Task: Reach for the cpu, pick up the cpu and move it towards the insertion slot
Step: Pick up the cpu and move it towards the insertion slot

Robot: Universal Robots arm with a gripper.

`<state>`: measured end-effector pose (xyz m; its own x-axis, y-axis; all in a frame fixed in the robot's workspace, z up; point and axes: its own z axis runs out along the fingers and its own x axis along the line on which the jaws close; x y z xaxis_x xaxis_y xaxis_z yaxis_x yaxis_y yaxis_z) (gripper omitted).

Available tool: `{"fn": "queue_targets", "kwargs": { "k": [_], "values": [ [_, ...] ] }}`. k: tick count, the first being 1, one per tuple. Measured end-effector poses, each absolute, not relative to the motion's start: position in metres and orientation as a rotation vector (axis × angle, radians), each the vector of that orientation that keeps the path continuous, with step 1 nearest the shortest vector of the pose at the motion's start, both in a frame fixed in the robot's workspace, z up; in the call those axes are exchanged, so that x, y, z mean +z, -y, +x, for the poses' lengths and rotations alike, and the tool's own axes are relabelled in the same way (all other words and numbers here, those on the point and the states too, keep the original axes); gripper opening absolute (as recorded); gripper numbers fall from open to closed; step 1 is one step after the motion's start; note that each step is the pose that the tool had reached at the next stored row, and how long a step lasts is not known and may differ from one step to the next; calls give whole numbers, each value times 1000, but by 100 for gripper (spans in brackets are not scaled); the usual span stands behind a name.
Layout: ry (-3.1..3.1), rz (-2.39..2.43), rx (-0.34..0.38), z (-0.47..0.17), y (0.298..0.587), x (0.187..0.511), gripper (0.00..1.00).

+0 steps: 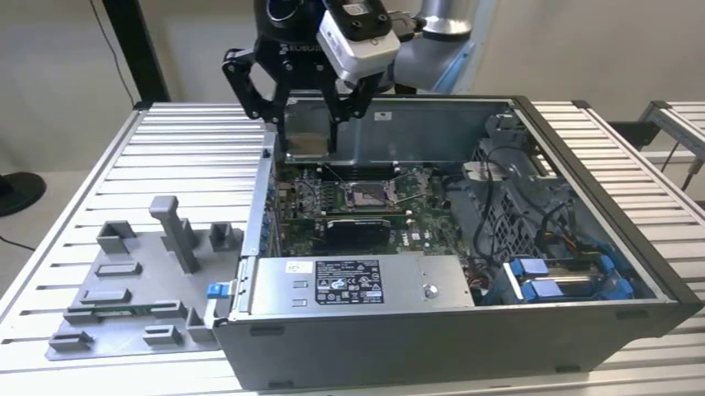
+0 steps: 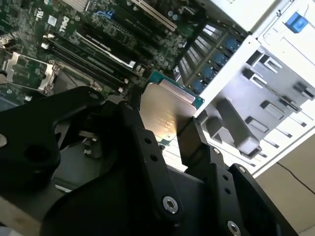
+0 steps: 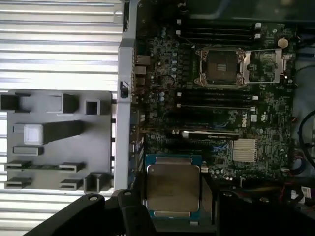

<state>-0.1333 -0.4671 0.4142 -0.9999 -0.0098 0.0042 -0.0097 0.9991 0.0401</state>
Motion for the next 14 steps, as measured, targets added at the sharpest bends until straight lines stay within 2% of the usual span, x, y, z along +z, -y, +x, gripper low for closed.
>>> {"fn": "queue_targets", "kwargs": {
  "k": [14],
  "values": [
    [3136,15,-63,-70,467,413,0]
  ]
}}
